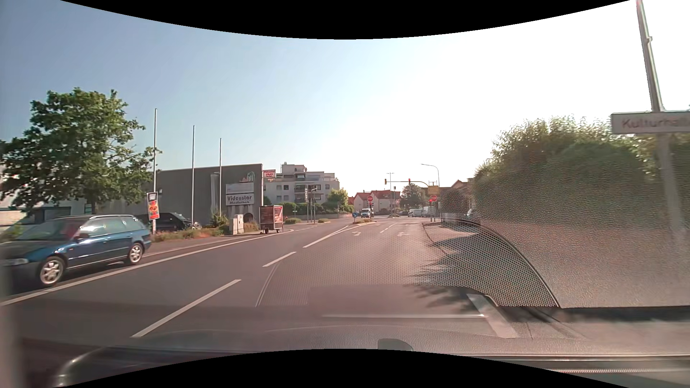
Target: Follow the waypoints while adhering to traffic rules and regulations
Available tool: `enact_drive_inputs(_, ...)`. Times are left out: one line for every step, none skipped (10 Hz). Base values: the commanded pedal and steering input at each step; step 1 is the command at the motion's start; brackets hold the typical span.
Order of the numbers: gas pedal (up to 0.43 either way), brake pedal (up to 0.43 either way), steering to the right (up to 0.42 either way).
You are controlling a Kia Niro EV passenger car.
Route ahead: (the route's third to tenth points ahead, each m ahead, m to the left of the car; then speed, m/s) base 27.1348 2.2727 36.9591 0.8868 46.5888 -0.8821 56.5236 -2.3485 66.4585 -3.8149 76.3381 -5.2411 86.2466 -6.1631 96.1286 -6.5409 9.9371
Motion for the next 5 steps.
enact_drive_inputs(0.0, 0.159, 0.052)
enact_drive_inputs(0.0, 0.165, 0.052)
enact_drive_inputs(0.0, 0.165, 0.05)
enact_drive_inputs(0.0, 0.171, 0.05)
enact_drive_inputs(0.0, 0.177, 0.048)
